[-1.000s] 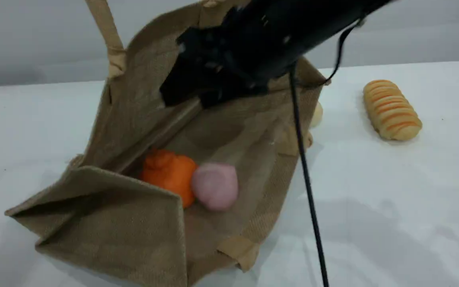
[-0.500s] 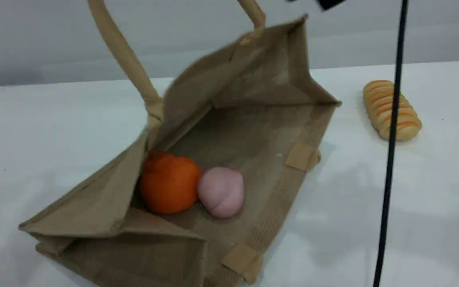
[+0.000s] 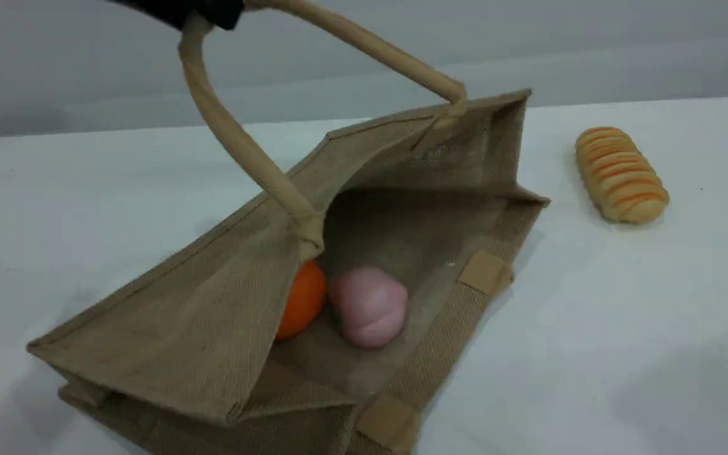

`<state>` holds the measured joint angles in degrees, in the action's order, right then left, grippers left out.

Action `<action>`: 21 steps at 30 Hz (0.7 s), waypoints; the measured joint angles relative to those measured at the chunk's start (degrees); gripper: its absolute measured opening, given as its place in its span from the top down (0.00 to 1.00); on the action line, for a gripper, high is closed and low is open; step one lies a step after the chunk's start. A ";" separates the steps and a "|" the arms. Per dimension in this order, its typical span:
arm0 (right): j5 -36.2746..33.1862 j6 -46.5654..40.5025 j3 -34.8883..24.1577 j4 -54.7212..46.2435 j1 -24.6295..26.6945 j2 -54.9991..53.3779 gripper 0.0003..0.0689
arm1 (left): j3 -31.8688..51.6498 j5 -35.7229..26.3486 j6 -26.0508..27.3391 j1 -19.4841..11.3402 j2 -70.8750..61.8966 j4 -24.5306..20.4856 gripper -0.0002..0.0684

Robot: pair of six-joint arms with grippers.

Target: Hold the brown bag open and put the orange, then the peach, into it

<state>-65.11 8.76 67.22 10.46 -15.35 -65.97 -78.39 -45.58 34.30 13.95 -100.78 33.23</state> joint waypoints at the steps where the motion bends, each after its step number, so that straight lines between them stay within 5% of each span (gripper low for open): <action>1: -1.14 -1.46 0.00 -1.92 0.00 1.35 0.45 | 0.00 0.16 0.00 0.00 -0.42 0.00 0.39; 7: -5.21 -7.98 0.00 -11.25 0.00 7.93 0.45 | 0.00 -2.34 1.31 0.00 -2.91 5.32 0.33; 15: -4.87 -10.10 -0.76 -13.67 0.00 10.79 0.45 | 0.00 -7.99 14.33 0.00 -4.29 19.56 0.33; 21: -4.72 -9.81 -7.40 -13.82 0.00 12.44 0.45 | 0.00 -7.97 12.66 0.00 -0.58 16.02 0.33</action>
<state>-69.83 -1.05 59.82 -3.36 -15.35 -53.53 -78.39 -53.55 46.95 13.95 -101.36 49.25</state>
